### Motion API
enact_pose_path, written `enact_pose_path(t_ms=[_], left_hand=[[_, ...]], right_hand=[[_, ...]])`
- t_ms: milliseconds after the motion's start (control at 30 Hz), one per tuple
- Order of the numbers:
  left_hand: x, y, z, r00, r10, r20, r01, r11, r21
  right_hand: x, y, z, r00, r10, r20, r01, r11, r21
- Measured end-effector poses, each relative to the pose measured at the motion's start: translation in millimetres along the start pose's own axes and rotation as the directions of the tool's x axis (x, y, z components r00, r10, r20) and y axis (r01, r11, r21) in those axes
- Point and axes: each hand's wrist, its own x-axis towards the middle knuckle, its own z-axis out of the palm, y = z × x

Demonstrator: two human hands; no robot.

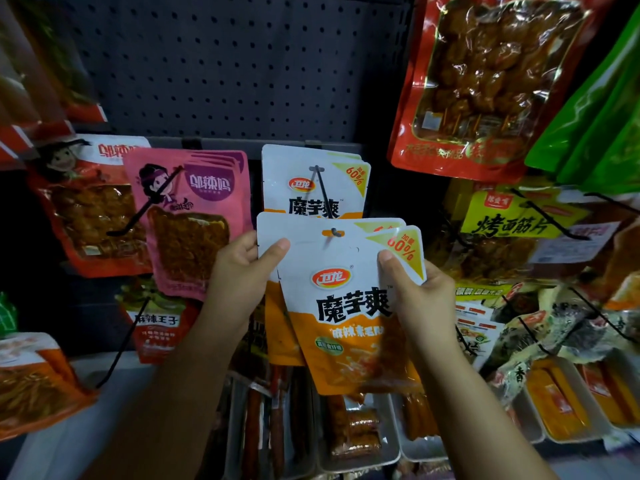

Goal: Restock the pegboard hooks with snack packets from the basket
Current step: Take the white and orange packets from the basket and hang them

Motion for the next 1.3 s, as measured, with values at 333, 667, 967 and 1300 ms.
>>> enact_pose_path(t_ms=[333, 667, 967, 1300], left_hand=[[61, -12, 13, 0.996, -0.043, -0.074, 0.046, 0.998, 0.039], [130, -23, 28, 0.978, -0.053, -0.203, 0.099, 0.970, 0.222], [136, -24, 37, 0.965, -0.149, -0.215, 0.178, 0.977, 0.120], [54, -50, 14, 0.987, -0.162, -0.013, 0.162, 0.974, 0.159]], right_hand=[[51, 10, 30, 0.999, -0.022, -0.044, 0.019, 0.997, -0.069], [106, 20, 58, 0.996, 0.001, -0.089, -0.023, 0.969, -0.244], [108, 23, 57, 0.999, 0.025, -0.035, -0.032, 0.979, -0.200], [43, 12, 28, 0.993, 0.035, 0.114, -0.041, 0.998, 0.054]])
